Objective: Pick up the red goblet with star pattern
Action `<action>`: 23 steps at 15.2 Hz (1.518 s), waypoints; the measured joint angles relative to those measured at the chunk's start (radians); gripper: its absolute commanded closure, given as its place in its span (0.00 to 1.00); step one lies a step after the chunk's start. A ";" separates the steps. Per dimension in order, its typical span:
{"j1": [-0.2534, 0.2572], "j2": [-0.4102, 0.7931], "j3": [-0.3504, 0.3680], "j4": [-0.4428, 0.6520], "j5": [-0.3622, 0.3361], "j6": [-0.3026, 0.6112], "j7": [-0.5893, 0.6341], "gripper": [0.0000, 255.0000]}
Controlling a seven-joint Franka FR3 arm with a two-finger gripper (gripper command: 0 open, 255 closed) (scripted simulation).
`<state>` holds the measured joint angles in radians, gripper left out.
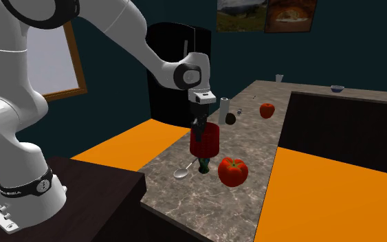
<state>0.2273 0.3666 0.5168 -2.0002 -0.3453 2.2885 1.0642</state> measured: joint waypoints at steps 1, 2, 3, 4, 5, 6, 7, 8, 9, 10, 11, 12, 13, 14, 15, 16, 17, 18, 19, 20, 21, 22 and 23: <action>0.000 0.000 0.000 0.000 0.000 0.001 0.000 1.00; 0.000 0.000 0.000 0.000 0.000 0.001 0.000 1.00; 0.000 0.000 0.000 0.000 0.000 0.001 0.000 1.00; 0.000 0.000 0.000 0.000 -0.001 0.002 0.000 1.00; 0.000 0.000 0.000 0.000 -0.001 0.002 0.000 1.00; 0.000 0.000 0.000 0.000 -0.001 0.002 0.000 1.00; 0.000 0.000 0.000 0.001 -0.001 0.002 0.000 1.00; 0.001 0.001 0.000 0.002 -0.001 0.002 0.001 1.00; 0.000 -0.003 0.002 0.003 0.002 -0.004 -0.001 1.00; -0.002 -0.009 0.004 0.002 0.007 -0.009 -0.004 1.00; -0.005 -0.017 0.007 0.006 0.014 -0.020 -0.011 1.00; -0.007 -0.025 0.010 0.009 0.020 -0.030 -0.014 1.00; -0.008 -0.033 0.013 0.013 0.027 -0.041 -0.019 1.00; -0.009 -0.039 0.016 0.017 0.032 -0.050 -0.022 1.00; -0.010 -0.044 0.018 0.024 0.037 -0.061 -0.026 1.00; -0.013 -0.054 0.021 0.025 0.045 -0.070 -0.032 1.00; -0.019 -0.068 0.025 0.024 0.055 -0.081 -0.041 1.00; -0.019 -0.074 0.027 0.030 0.060 -0.091 -0.043 1.00; -0.022 -0.083 0.030 0.035 0.067 -0.103 -0.049 1.00; -0.021 -0.086 0.032 0.041 0.071 -0.112 -0.051 1.00; -0.022 -0.092 0.034 0.051 0.077 -0.127 -0.056 1.00; -0.025 -0.102 0.036 0.054 0.084 -0.137 -0.061 1.00; -0.026 -0.108 0.039 0.058 0.089 -0.147 -0.064 1.00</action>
<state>0.2018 0.2583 0.5555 -1.9421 -0.2562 2.1416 1.0000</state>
